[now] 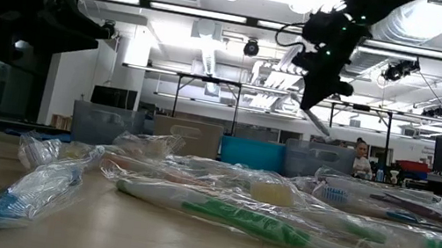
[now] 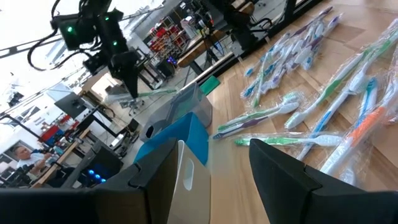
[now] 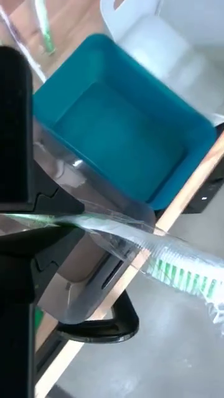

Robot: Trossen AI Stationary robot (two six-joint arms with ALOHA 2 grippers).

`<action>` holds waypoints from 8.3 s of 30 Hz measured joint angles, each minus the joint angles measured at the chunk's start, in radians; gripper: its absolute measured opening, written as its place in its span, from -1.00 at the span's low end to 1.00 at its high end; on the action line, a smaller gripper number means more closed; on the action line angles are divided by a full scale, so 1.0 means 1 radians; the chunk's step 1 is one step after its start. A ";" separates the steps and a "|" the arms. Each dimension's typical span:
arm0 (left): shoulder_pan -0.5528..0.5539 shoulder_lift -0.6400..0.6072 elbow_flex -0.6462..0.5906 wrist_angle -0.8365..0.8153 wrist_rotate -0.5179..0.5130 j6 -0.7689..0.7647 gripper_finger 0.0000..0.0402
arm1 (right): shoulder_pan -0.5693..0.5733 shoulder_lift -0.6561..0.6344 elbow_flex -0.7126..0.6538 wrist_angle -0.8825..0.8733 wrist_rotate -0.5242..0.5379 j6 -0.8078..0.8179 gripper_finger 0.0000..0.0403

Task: Pick & Place Toothbrushes
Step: Put the green toothbrush into the right black bin

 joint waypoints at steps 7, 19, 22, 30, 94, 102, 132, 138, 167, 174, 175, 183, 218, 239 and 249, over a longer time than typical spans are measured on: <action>0.000 0.000 0.000 0.000 0.001 0.000 -0.04 | 0.005 0.113 0.092 -0.111 -0.004 -0.123 -0.93; 0.000 0.000 0.000 0.000 0.001 0.000 -0.04 | 0.005 0.215 0.092 -0.143 -0.002 -0.238 -0.92; 0.000 0.000 0.000 0.000 0.001 0.000 -0.04 | 0.004 0.237 0.092 -0.148 -0.003 -0.243 -0.92; 0.000 0.000 0.000 0.000 0.001 0.000 -0.04 | 0.004 0.286 0.092 -0.169 -0.017 -0.243 -0.92; 0.000 0.000 0.000 0.000 0.001 0.000 -0.04 | 0.524 -0.211 -0.415 -0.242 0.081 0.384 0.23; 0.000 0.000 0.000 0.000 0.001 0.000 -0.04 | 0.664 -0.212 -0.503 -0.179 0.074 0.511 0.23; 0.000 0.000 0.000 0.000 0.001 0.000 -0.04 | 0.869 -0.212 -0.711 0.071 0.077 0.627 0.23; 0.000 0.000 0.000 0.000 0.001 0.000 -0.04 | 0.869 -0.212 -0.711 0.072 0.078 0.622 0.07; 0.000 0.000 0.000 0.000 0.001 0.000 -0.04 | 0.868 -0.212 -0.711 0.125 0.120 0.576 -0.91; 0.000 0.000 0.000 0.000 0.001 0.000 -0.04 | 0.868 -0.214 -0.706 0.126 0.070 0.595 -0.99; 0.000 0.000 0.000 0.000 0.001 0.000 -0.04 | 0.868 -0.220 -0.702 0.122 0.070 0.599 -0.99; 0.000 0.000 0.000 0.000 0.001 0.000 -0.04 | 0.859 -0.329 -0.605 0.034 0.140 0.579 -0.99; 0.000 0.000 0.000 0.000 0.001 0.000 -0.04 | 0.259 -0.280 -0.500 0.167 0.426 0.176 -0.99; 0.000 0.000 0.000 0.000 0.001 0.000 -0.04 | 0.211 -0.046 -0.500 0.304 0.379 0.239 -0.99; 0.000 0.000 0.000 0.000 0.001 0.000 -0.04 | 0.211 -0.042 -0.500 0.303 0.314 0.264 -0.99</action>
